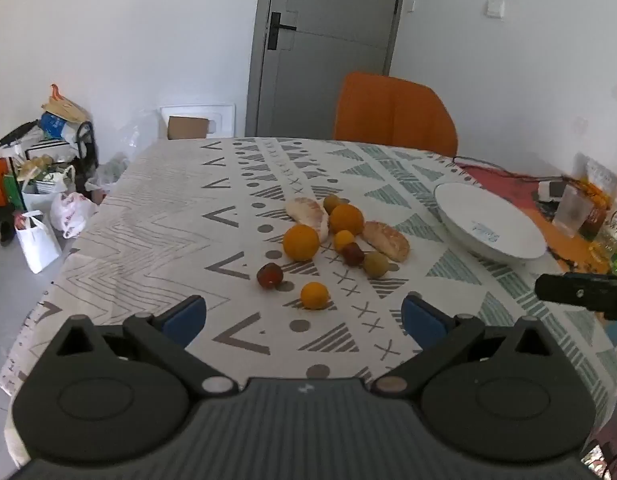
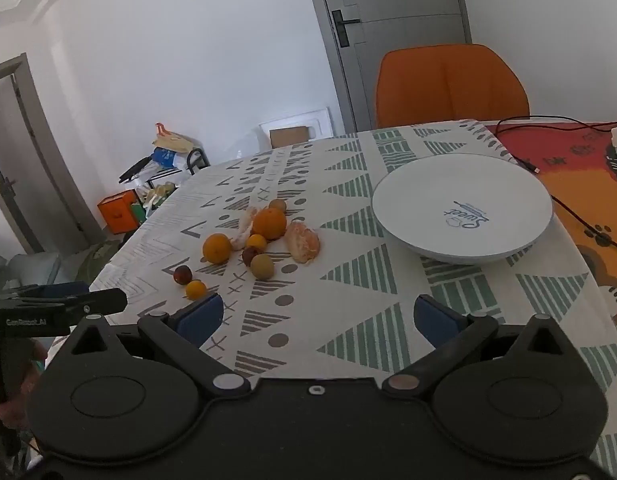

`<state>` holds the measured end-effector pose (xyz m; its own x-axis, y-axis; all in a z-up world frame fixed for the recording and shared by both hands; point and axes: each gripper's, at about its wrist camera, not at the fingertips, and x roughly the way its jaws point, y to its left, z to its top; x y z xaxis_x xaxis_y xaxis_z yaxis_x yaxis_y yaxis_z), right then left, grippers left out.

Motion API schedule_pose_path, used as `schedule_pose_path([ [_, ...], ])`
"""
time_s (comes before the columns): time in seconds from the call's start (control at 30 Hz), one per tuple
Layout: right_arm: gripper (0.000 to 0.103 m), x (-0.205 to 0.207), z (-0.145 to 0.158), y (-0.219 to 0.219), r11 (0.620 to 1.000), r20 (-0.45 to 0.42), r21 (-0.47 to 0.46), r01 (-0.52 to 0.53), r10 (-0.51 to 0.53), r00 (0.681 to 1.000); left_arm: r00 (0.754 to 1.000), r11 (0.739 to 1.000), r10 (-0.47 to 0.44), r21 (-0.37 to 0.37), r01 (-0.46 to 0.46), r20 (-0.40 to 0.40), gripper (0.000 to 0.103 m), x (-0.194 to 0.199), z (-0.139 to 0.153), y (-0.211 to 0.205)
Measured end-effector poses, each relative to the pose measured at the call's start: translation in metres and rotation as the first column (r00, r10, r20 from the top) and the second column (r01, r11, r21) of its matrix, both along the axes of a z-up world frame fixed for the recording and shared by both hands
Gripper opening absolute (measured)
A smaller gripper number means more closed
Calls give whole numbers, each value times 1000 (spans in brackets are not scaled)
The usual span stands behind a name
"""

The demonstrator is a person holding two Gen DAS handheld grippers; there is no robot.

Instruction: Organize fruits

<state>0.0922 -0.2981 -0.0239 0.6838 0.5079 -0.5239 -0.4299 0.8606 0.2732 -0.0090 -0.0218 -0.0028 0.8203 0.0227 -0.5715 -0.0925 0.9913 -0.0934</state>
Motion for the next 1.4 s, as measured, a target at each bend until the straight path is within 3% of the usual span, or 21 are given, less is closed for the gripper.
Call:
schedule_pose_path([
  [0.17, 103, 0, -4, 8, 998, 5, -59, 16, -16, 1000, 1000, 999, -15, -29, 14, -10, 103, 5, 3, 8],
  [0.53, 103, 0, -6, 5, 1000, -18, -20, 13, -13, 1000, 1000, 1000, 15, -8, -15, -4, 102, 8, 3, 8],
  [1.4, 103, -7, -4, 13, 998, 22, -58, 9, -8, 1000, 999, 1000, 23, -11, -23, 49, 103, -3, 7, 10],
])
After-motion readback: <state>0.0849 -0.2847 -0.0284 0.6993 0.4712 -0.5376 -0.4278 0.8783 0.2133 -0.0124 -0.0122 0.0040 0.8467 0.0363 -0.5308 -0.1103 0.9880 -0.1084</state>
